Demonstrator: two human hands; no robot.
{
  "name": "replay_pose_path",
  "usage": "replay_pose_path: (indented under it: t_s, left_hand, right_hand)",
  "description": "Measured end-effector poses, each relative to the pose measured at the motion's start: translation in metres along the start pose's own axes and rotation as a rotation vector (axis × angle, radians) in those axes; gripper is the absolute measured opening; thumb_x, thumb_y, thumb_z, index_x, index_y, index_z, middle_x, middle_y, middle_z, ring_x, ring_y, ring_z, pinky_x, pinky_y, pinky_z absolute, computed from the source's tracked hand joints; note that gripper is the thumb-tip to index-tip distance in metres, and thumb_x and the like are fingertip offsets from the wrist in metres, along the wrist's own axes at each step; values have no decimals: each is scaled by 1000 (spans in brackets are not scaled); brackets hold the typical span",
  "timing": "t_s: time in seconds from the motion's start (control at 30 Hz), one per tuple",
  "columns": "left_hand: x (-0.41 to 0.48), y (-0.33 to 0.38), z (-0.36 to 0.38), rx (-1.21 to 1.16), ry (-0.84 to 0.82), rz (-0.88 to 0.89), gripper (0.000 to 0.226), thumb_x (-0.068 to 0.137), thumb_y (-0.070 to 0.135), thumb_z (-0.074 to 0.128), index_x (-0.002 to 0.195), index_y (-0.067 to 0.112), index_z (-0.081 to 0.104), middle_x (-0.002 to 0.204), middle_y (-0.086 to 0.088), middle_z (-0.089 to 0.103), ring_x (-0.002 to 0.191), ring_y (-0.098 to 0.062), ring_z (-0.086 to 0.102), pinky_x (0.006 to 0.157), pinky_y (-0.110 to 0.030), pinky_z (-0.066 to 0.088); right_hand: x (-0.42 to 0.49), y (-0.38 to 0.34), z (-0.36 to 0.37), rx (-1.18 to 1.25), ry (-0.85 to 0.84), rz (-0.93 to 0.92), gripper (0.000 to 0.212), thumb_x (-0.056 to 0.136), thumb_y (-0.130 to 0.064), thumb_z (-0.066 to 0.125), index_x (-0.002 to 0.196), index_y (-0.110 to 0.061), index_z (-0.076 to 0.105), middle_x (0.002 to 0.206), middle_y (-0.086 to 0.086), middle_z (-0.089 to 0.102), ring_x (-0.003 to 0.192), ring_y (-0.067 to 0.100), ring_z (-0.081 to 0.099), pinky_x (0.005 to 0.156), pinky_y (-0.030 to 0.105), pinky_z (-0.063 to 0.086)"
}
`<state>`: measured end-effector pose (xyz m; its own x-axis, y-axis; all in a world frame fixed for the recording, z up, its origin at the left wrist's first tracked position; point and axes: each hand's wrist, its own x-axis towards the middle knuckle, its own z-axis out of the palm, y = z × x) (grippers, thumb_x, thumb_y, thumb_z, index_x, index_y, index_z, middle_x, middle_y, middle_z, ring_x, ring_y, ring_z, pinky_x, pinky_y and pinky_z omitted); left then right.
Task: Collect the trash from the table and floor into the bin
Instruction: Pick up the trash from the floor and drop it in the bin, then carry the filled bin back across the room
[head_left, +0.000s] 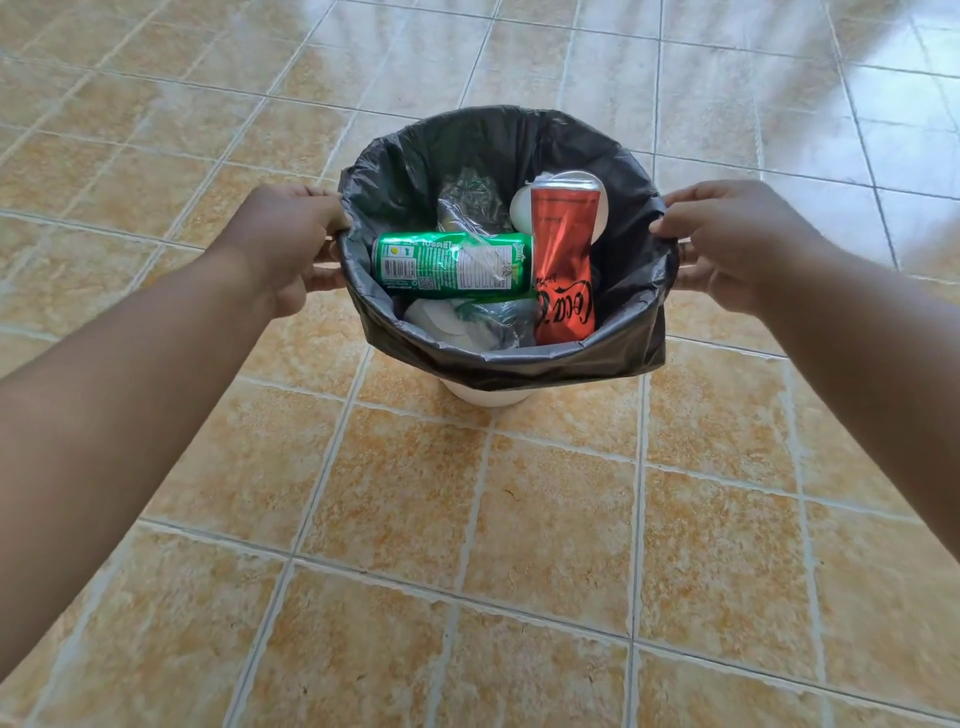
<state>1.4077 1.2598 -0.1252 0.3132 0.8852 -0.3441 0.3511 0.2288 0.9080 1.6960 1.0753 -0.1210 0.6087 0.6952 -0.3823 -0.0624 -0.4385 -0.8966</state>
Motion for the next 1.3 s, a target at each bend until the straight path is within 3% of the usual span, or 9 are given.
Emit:
replay_pose_path:
  t_s: [0.13,0.23,0.33,0.43,0.57,0.73,0.97,1.07,1.3]
  left_hand:
    - [1,0,-2,4,-14,-16,23,92,1,48,81,20,54,78,-1,63,63,-15,61,57,-34,57]
    - [-15,-7,-7,4,-26,8,23,90,2,49,81,22,57,75,3,67,58,-11,65,50,-30,54]
    - [-45,-15,-24,7,-88,12,25,89,3,49,89,25,62,79,5,70,64,-11,66,52,-33,56]
    - [-88,-23,-49,-63,-201,-60,31,91,3,47,100,29,61,85,5,70,67,-11,64,51,-32,55]
    - [-162,-25,-83,-99,-256,-217,38,95,-1,47,108,34,58,88,0,64,65,-12,62,52,-35,55]
    - [-257,14,-123,-129,-264,-417,41,96,-3,48,112,34,59,95,-11,57,68,-15,61,52,-37,55]
    - [-352,140,-185,-174,-197,-497,43,95,-3,51,110,36,62,81,3,62,70,-12,61,51,-33,55]
    - [-382,211,-218,-202,-138,-463,43,95,-4,50,113,34,59,83,2,61,71,-10,62,52,-32,54]
    - [-434,365,-308,-313,-24,-313,41,96,-5,49,116,30,55,92,-6,60,71,-11,63,50,-31,55]
  right_hand:
    - [-5,2,1,-21,12,-21,18,92,4,54,87,-12,63,81,8,63,71,22,66,61,38,61]
    - [-23,11,8,-66,80,-60,18,91,2,52,94,-13,62,84,6,63,67,13,71,60,32,60]
    - [-54,17,11,-58,91,-75,19,90,-1,51,100,-13,62,87,3,62,70,10,71,60,29,59]
    - [-101,17,13,28,56,-65,24,87,2,50,95,-17,63,79,1,60,64,11,66,50,29,54]
    - [-175,15,9,75,-51,52,34,85,3,52,102,-24,66,82,7,50,73,16,58,49,28,53]
    - [-272,-13,-6,75,-150,284,42,92,6,53,103,-33,67,80,-4,50,76,11,55,61,38,55]
    - [-365,-148,-17,47,-136,405,43,94,8,51,105,-31,65,82,-4,57,76,8,61,66,38,53]
    - [-389,-235,-18,44,-175,367,43,94,8,50,105,-31,64,99,12,55,87,18,60,69,40,51]
    - [-429,-442,0,15,-257,175,42,94,11,48,110,-26,61,107,17,53,90,24,58,68,38,49]
